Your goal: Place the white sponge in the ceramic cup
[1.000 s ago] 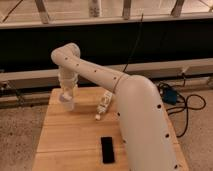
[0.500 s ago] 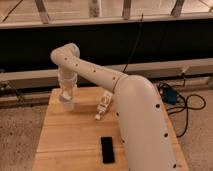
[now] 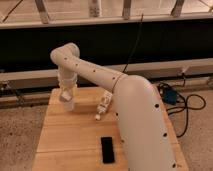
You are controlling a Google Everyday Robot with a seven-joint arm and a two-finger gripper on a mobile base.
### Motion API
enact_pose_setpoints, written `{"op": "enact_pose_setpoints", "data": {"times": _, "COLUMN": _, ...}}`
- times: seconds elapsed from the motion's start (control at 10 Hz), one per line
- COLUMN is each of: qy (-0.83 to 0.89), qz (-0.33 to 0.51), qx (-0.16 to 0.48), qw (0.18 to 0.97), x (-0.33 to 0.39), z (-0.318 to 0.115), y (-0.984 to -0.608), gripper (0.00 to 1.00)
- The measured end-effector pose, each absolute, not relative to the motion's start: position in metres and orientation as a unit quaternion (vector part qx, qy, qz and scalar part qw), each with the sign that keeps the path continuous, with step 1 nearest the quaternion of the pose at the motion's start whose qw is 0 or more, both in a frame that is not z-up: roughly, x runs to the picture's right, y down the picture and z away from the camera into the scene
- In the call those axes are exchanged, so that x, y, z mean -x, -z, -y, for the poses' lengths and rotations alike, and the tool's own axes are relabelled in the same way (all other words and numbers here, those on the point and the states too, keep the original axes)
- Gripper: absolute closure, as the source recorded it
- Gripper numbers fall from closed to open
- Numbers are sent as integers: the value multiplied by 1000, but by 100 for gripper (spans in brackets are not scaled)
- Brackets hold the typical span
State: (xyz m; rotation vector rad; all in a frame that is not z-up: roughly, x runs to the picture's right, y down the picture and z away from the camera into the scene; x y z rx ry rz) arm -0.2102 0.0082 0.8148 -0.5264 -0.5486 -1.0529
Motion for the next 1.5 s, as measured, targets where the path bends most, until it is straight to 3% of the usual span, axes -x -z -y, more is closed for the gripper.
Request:
{"op": "enact_pose_setpoints", "data": {"times": 0.2, "qy": 491, "qz": 256, "qx": 245, "qw": 796, "x": 211, "z": -8, "y": -815, "gripper": 56}}
{"op": "enact_pose_setpoints", "data": {"times": 0.6, "qy": 492, "qz": 256, "qx": 246, "qw": 795, "x": 211, "z": -8, "y": -817, "gripper": 43}}
{"op": "enact_pose_setpoints", "data": {"times": 1.3, "qy": 493, "qz": 257, "qx": 248, "qw": 794, "x": 210, "z": -8, "y": -818, "gripper": 49}}
{"op": "enact_pose_setpoints", "data": {"times": 1.5, "qy": 492, "qz": 256, "qx": 249, "qw": 794, "x": 210, "z": -8, "y": -818, "gripper": 37}}
